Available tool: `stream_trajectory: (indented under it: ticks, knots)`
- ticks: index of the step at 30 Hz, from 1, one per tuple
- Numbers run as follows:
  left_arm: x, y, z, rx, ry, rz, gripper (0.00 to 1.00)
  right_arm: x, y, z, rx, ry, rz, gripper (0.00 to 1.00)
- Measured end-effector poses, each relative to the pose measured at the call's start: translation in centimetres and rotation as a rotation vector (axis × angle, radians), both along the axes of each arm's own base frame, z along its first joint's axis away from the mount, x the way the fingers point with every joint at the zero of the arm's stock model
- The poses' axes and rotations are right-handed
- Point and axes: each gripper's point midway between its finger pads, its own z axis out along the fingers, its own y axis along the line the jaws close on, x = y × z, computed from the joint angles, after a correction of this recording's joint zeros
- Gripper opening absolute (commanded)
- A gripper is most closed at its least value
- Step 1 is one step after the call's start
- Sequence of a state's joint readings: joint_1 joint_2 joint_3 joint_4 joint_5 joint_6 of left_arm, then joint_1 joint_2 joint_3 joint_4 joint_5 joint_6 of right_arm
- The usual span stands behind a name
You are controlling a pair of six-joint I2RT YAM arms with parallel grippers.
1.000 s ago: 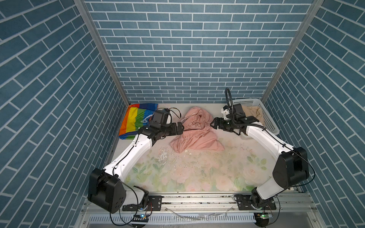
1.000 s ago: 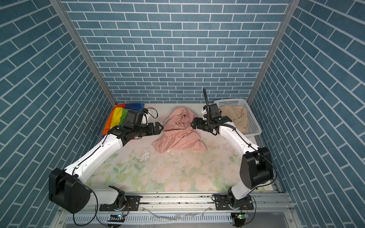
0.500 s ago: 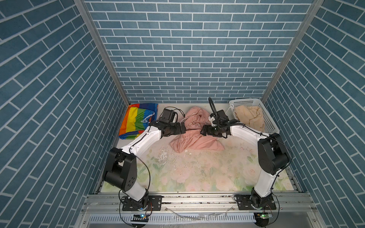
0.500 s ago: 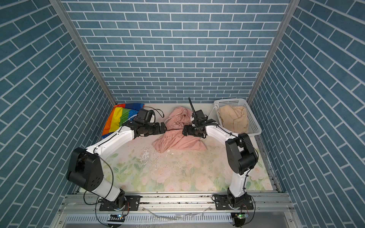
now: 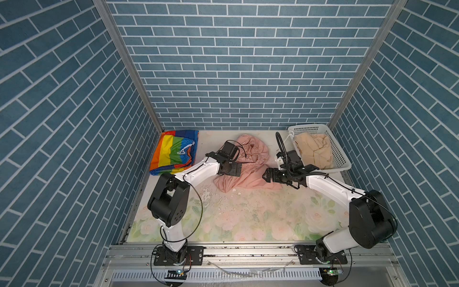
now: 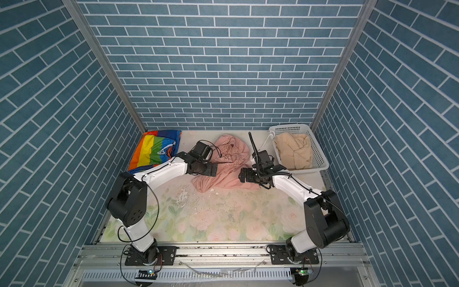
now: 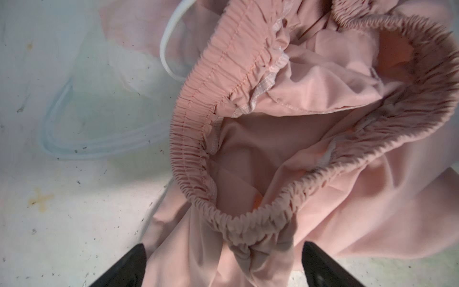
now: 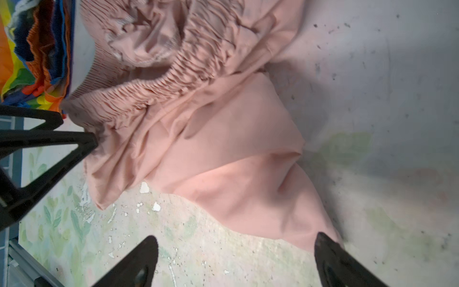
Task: Fold and stack the shorts
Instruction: 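Grasp the pink shorts' waistband with the left gripper while the right holds the fabric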
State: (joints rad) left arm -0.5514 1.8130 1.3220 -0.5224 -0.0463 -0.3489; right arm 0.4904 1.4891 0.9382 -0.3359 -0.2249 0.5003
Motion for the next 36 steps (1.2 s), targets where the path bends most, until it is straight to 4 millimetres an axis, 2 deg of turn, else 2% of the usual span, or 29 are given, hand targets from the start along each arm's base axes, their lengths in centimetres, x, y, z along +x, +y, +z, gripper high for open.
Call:
stream_trajectory:
  ticks: [4, 8, 11, 14, 15, 16, 18, 22, 23, 24, 27, 30, 32, 34, 36]
  knots:
    - [0.7, -0.2, -1.4, 0.029, 0.004, -0.002, 0.86, -1.3, -1.2, -2.3, -0.025, 0.051, -0.015, 0.98]
    - [1.1, -1.1, -1.8, 0.022, -0.015, -0.019, 0.75, -1.6, -1.5, -3.4, -0.03, 0.07, -0.018, 0.97]
    - [1.4, -2.4, -2.0, 0.024, -0.03, -0.043, 0.57, -1.2, -1.4, -3.9, -0.027, 0.066, -0.02, 0.92]
    - [1.8, -3.4, -2.3, 0.022, -0.036, -0.06, 0.32, -0.9, -1.4, -4.7, -0.024, 0.073, -0.032, 0.83]
    - [2.0, -3.5, -2.4, 0.023, -0.037, -0.061, 0.23, -0.8, -1.3, -5.0, -0.024, 0.079, -0.038, 0.77]
    - [2.1, -3.5, -2.5, 0.025, -0.037, -0.061, 0.14, -0.6, -1.3, -5.3, -0.024, 0.081, -0.04, 0.68]
    - [2.2, -3.4, -2.3, 0.035, -0.038, -0.066, 0.02, -0.3, -1.2, -5.9, -0.024, 0.086, -0.047, 0.45]
    - [2.9, -3.2, -0.3, 0.037, -0.069, -0.065, 0.0, 0.2, -1.1, -6.3, -0.014, 0.089, -0.066, 0.09]
    - [3.1, -3.1, 0.5, 0.032, -0.078, -0.062, 0.0, 0.4, -1.1, -6.1, -0.015, 0.086, -0.065, 0.02]
    - [3.3, -2.9, 1.6, 0.022, -0.091, -0.057, 0.0, 0.7, -1.0, -5.8, -0.012, 0.081, -0.066, 0.0]
    - [4.4, -1.7, 6.0, -0.048, -0.148, -0.022, 0.0, 2.6, -0.6, -3.3, 0.01, 0.033, -0.076, 0.0]
    - [5.8, 1.3, 12.1, -0.174, -0.237, 0.057, 0.0, 4.8, -1.4, 0.8, 0.041, -0.049, -0.102, 0.0]
    - [6.5, 4.1, 15.9, -0.257, -0.299, 0.127, 0.0, 6.1, -2.9, 4.4, 0.063, -0.119, -0.137, 0.0]
    - [6.8, 7.2, 19.4, -0.336, -0.364, 0.205, 0.0, 7.3, -5.1, 9.1, 0.081, -0.212, -0.186, 0.0]
    - [6.9, 9.8, 22.2, -0.393, -0.414, 0.267, 0.0, 8.0, -7.8, 14.1, 0.097, -0.311, -0.245, 0.0]
